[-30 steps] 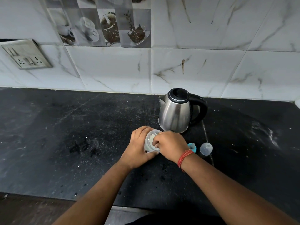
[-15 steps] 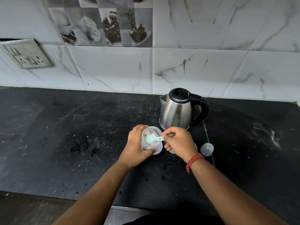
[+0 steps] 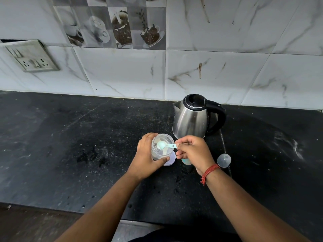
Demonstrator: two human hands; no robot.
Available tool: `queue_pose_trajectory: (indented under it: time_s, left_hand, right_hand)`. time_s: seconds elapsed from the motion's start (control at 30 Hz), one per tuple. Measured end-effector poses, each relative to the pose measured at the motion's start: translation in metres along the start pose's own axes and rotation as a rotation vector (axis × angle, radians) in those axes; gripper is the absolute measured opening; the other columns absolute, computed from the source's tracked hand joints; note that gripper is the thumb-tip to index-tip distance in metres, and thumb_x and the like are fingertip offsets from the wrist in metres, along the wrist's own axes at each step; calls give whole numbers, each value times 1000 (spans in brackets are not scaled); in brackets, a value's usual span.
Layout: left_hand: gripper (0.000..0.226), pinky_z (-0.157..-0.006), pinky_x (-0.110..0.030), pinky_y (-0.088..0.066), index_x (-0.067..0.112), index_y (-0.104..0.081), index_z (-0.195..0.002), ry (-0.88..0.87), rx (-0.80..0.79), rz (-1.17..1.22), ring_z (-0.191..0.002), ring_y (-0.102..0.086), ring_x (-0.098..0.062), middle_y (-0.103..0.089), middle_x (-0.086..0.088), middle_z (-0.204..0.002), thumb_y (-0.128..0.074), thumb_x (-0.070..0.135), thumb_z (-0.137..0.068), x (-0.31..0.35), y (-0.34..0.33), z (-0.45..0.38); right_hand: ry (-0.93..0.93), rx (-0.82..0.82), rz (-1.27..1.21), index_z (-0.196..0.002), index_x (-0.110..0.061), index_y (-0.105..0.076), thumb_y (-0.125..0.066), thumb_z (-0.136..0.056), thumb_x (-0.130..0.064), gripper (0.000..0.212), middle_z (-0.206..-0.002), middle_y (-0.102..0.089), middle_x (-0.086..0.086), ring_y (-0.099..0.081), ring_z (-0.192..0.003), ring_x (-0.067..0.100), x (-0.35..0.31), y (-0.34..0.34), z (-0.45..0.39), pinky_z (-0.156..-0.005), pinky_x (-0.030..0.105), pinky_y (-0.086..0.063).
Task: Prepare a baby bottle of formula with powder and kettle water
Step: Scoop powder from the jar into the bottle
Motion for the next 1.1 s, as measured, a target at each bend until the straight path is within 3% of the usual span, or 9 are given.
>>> queue_pose_trajectory:
  time_s: [0.4,0.87,1.1]
  left_hand:
    - [85,-114,-42,-40,26,-41,-143,-15,16,-2,-134,-40,-15,-40,9,-140,-87,38,-73,1,2,-2]
    - [78,-110,-47,-46,31,-43,-140,35,65,56,-132,-47,-14,-44,12,-137,-84,44,-76,-15,14,0]
    - [76,-101,-22,-45,37,-41,-133,220,150,174,-124,-52,1,-45,14,-133,-90,26,-76,-55,29,12]
  right_hand:
    - [-8,7,-76,-94,3,-70,-63,-94,3,8,-71,-67,16,-68,-59,16,0,-3,-7,-57,27,-60]
    - [11,13,-99,-97,3,-71,-64,-95,1,7,-73,-68,17,-69,-60,18,-4,-1,-7,-58,27,-61]
    - [12,50,-154,-96,3,-71,-62,-95,3,8,-83,-67,19,-69,-63,17,-1,15,-10,-60,30,-61]
Point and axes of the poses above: each hand's wrist, its own z-axis away from the middle knuckle, its own y-axis out of the back of the hand, x = y × z, the point moved 10 cm from there along -z, towards the middle knuckle
